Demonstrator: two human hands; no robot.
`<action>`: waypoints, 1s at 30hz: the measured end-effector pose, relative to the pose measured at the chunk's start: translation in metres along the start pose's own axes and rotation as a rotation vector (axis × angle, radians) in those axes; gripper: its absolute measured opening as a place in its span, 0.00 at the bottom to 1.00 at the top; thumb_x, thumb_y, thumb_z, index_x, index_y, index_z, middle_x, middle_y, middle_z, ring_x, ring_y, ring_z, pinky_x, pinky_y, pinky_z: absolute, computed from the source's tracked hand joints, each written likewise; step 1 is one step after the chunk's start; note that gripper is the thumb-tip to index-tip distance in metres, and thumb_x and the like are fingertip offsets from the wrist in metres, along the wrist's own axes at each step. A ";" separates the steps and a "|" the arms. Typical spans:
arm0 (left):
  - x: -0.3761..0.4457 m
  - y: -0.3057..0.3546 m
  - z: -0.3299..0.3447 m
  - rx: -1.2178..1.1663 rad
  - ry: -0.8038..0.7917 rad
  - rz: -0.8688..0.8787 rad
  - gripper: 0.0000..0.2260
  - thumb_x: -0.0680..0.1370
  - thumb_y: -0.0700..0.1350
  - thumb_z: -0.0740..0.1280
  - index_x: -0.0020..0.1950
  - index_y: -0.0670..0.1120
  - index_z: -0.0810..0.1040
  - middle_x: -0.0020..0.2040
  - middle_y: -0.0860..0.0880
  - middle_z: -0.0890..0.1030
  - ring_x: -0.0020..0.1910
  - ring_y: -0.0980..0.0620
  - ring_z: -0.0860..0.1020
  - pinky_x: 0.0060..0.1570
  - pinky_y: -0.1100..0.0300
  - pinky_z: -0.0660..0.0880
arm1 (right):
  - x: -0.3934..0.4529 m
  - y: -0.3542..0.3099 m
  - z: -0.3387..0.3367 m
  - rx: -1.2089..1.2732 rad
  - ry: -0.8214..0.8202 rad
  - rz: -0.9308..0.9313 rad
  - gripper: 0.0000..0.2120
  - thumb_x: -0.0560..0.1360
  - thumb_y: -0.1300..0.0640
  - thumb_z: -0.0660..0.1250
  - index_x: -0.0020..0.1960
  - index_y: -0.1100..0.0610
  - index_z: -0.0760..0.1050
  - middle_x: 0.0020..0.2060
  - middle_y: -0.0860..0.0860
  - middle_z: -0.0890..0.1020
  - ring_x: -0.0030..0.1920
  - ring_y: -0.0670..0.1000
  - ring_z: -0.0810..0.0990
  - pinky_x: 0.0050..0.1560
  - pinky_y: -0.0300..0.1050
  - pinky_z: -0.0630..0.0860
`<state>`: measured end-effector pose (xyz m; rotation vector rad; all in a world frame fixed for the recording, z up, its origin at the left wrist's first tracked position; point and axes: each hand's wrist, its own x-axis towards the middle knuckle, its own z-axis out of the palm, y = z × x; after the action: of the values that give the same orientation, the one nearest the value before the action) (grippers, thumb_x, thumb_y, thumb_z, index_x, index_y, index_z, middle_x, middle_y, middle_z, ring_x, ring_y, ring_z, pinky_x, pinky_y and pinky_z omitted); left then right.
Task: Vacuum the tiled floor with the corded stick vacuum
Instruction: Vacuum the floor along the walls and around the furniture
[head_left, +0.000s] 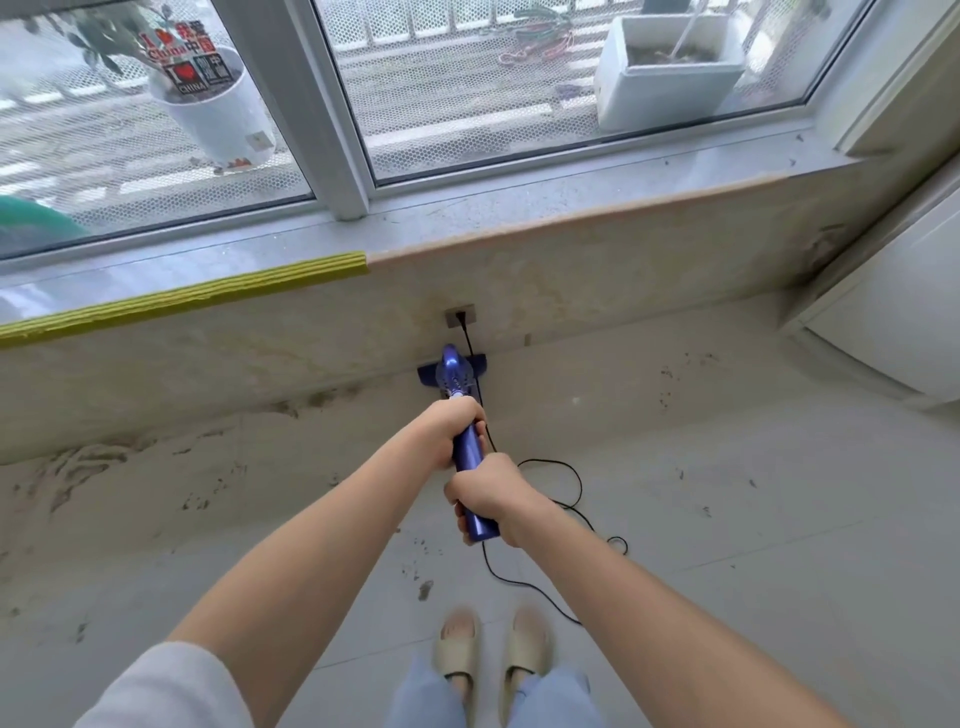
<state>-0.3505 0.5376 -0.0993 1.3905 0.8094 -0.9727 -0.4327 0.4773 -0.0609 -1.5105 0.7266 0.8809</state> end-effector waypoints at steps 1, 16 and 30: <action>0.000 0.000 0.000 -0.005 -0.007 -0.001 0.08 0.77 0.35 0.57 0.39 0.43 0.67 0.22 0.50 0.67 0.21 0.54 0.65 0.24 0.67 0.66 | 0.000 0.000 -0.001 -0.004 0.003 -0.001 0.08 0.73 0.69 0.59 0.52 0.63 0.67 0.31 0.55 0.72 0.26 0.50 0.72 0.24 0.40 0.71; -0.001 -0.027 -0.004 -0.088 0.044 0.070 0.09 0.78 0.40 0.59 0.38 0.45 0.66 0.26 0.50 0.68 0.23 0.53 0.65 0.25 0.64 0.65 | -0.015 0.021 0.013 -0.032 0.083 0.010 0.09 0.71 0.71 0.60 0.44 0.60 0.65 0.34 0.54 0.70 0.27 0.50 0.68 0.25 0.40 0.68; -0.027 -0.024 -0.030 -0.130 0.031 0.028 0.09 0.76 0.35 0.56 0.37 0.44 0.66 0.23 0.50 0.67 0.23 0.56 0.65 0.24 0.66 0.65 | -0.025 0.011 0.034 0.006 0.008 0.020 0.12 0.72 0.72 0.57 0.55 0.62 0.67 0.33 0.55 0.70 0.27 0.49 0.69 0.24 0.37 0.69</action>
<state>-0.3813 0.5712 -0.0858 1.3044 0.8586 -0.8635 -0.4591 0.5088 -0.0463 -1.5045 0.7508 0.8880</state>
